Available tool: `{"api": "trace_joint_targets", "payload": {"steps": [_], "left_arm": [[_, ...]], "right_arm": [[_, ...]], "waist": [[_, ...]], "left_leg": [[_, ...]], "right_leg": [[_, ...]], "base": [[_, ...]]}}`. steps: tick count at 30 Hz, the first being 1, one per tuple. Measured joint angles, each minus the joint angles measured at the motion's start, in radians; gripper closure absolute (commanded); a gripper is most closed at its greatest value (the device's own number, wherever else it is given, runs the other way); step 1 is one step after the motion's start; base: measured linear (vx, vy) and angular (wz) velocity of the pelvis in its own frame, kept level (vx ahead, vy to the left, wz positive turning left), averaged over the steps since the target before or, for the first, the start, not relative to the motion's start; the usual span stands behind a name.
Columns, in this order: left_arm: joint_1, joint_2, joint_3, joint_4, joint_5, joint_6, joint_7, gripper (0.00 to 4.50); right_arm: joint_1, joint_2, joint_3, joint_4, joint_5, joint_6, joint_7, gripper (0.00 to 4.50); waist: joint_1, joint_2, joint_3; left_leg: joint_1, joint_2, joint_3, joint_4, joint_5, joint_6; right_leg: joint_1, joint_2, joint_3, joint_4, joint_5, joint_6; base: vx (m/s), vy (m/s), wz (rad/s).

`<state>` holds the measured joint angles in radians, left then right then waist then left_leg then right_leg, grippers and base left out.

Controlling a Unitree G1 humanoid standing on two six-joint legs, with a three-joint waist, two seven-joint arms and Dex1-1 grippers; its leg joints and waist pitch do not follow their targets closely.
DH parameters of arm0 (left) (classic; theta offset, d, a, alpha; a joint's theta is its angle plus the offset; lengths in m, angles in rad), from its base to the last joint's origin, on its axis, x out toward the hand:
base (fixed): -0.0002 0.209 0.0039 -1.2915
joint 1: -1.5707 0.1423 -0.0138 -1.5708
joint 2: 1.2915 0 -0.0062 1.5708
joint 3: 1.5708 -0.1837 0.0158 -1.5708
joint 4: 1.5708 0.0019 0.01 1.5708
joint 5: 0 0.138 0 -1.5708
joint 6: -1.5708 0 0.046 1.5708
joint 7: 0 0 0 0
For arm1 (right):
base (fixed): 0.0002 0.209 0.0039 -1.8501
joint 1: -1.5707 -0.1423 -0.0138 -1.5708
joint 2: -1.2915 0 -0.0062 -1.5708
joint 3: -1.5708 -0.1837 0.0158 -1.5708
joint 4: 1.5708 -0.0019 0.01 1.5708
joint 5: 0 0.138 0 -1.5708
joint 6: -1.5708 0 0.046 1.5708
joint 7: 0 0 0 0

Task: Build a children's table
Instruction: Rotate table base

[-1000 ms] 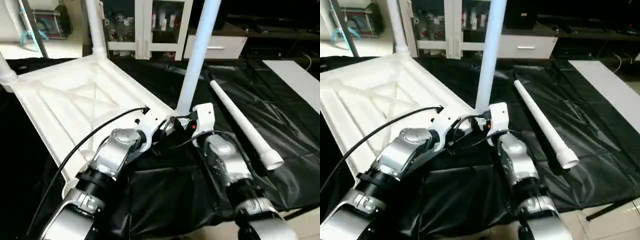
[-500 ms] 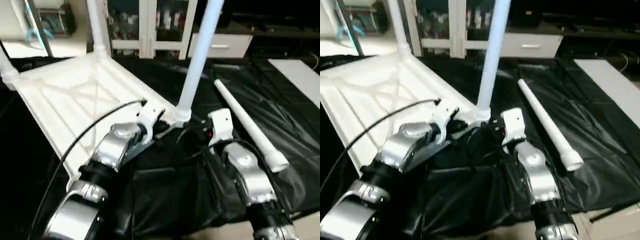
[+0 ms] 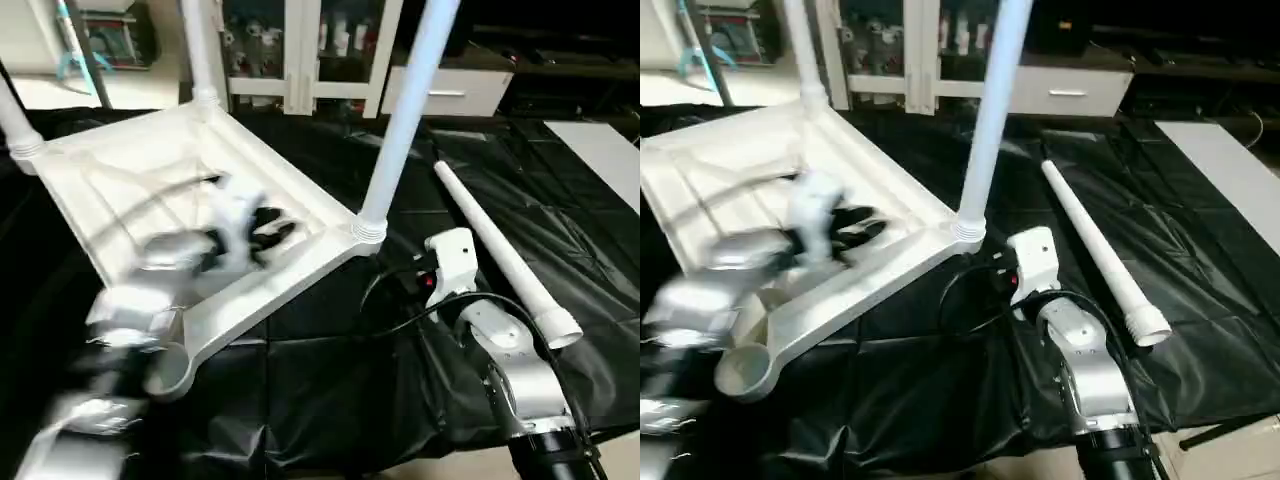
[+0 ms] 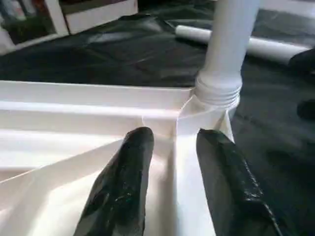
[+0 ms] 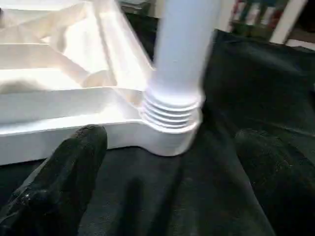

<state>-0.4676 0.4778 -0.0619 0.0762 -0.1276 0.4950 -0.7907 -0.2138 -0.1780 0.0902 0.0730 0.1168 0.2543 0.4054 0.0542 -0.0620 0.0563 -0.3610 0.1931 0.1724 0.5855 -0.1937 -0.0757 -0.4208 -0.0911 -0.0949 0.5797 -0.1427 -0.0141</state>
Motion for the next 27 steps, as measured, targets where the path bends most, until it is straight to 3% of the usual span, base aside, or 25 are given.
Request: {"api": "trace_joint_targets", "payload": {"steps": [2, 8, 16, 20, 27], "left_arm": [[0.068, 0.138, 0.017, -0.075, -0.008, 0.037, -0.098, 2.79], [0.21, 0.382, 0.066, -0.149, -0.018, 0.113, -0.243, 2.79], [0.22, 0.442, 0.055, -0.135, 0.026, 0.132, -0.242, 2.79], [0.201, 0.455, -0.001, -0.108, 0.066, 0.131, -0.232, 2.79], [0.165, 0.397, -0.102, -0.049, 0.122, 0.111, -0.222, 2.79]], "right_arm": [[0.032, -0.033, 0.04, -0.053, 0.018, 0.014, 0.074, 0.0], [0.058, -0.08, 0.076, -0.16, 0.089, 0.052, 0.209, 0.0], [0.066, -0.109, 0.078, -0.189, 0.11, 0.071, 0.252, 0.0], [0.066, -0.116, 0.079, -0.193, 0.117, 0.09, 0.262, 0.0], [0.067, -0.118, 0.099, -0.204, 0.125, 0.097, 0.283, 0.0]], "waist": [[-0.001, -0.003, 0.001], [0.009, -0.009, 0.002], [0.011, -0.021, -0.001], [0.008, -0.026, -0.003], [0.011, -0.027, -0.004]], "left_leg": [[0.003, 0.0, 0.0, -0.001, -0.001, -0.001], [0.004, -0.001, 0.0, 0.0, 0.0, -0.001], [0.01, -0.001, 0.0, 0.001, 0.0, -0.001], [0.011, -0.001, 0.0, 0.0, 0.0, -0.001], [0.01, -0.001, 0.0, 0.0, 0.0, -0.001]], "right_leg": [[0.002, 0.0, 0.0, 0.0, -0.001, 0.001], [0.005, 0.0, 0.002, 0.0, -0.001, 0.002], [0.013, 0.0, 0.005, 0.0, -0.001, 0.002], [0.013, 0.001, 0.005, 0.0, -0.001, 0.002], [0.013, 0.001, 0.005, 0.0, -0.002, 0.003]], "base": [[0.0, 0.0, 0.0], [0.0, 0.0, 0.0], [0.0, 0.0, 0.0], [0.0, 0.0, 0.0], [0.0, 0.0, 0.0]]}}
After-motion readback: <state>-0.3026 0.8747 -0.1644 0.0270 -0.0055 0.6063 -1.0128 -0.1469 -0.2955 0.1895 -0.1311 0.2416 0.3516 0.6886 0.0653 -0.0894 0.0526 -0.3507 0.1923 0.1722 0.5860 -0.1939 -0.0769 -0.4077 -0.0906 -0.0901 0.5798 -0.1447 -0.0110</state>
